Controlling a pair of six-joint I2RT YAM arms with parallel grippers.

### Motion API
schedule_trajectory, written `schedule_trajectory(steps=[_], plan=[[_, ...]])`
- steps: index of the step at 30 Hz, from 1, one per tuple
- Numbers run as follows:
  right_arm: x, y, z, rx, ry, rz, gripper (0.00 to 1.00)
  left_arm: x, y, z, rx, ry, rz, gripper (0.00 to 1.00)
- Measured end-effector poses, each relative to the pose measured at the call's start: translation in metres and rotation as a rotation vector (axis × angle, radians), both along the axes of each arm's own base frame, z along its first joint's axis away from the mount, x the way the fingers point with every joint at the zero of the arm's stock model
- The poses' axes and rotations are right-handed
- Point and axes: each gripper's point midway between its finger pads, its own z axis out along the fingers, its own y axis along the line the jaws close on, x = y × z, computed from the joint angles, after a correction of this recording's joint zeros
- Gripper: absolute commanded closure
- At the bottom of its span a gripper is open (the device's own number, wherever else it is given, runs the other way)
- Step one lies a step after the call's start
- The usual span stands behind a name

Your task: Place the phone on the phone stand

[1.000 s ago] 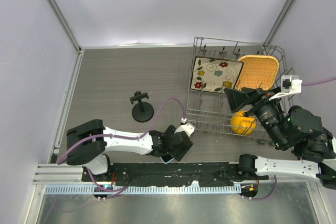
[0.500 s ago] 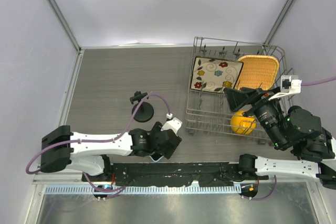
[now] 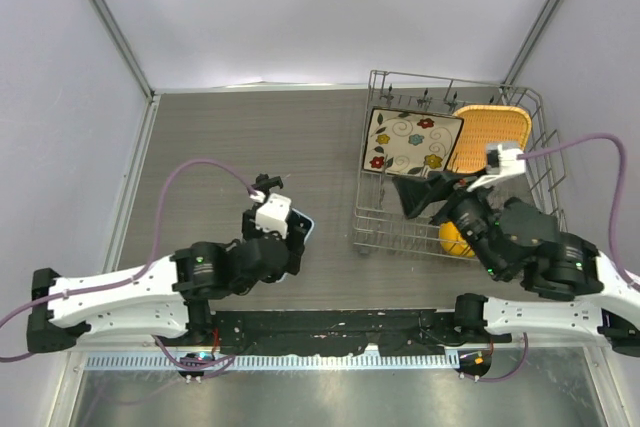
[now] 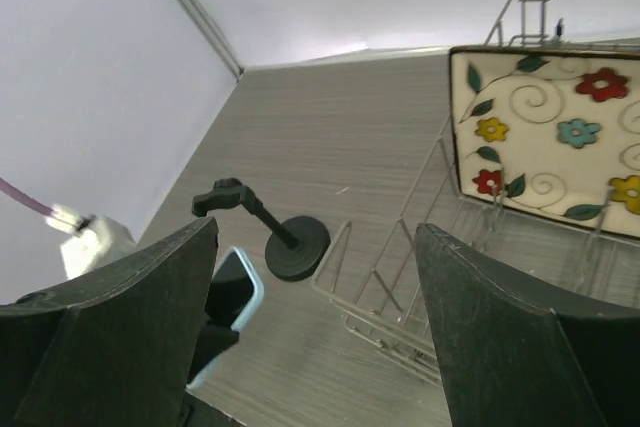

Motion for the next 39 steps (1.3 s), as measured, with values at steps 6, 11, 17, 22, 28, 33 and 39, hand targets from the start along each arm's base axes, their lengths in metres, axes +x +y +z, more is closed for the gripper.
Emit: schedule_trajectory(steps=[6, 11, 17, 22, 28, 33, 39], plan=[[0.001, 0.06, -0.025, -0.093, 0.048, 0.101, 0.14, 0.008, 0.008, 0.058, -0.215, -0.112, 0.027, 1.0], [-0.005, 0.116, -0.04, -0.141, 0.103, 0.236, 0.14, 0.012, 0.004, 0.091, -0.302, -0.18, 0.014, 1.0], [-0.002, 0.152, -0.047, -0.074, 0.171, 0.323, 0.24, 0.018, -0.008, 0.109, -0.323, -0.219, 0.002, 1.0], [0.023, 0.148, -0.045, 0.077, 0.221, 0.304, 0.36, 0.02, -0.013, 0.109, -0.315, -0.23, -0.005, 1.0], [0.022, 0.158, -0.061, 0.126, 0.285, 0.361, 0.43, 0.022, -0.019, 0.11, -0.318, -0.235, -0.006, 1.0], [0.019, 0.169, -0.062, 0.146, 0.301, 0.403, 0.49, 0.024, -0.023, 0.108, -0.296, -0.244, -0.013, 1.0], [0.019, 0.175, -0.07, 0.162, 0.32, 0.42, 0.5, 0.024, -0.024, 0.115, -0.307, -0.255, -0.015, 1.0]])
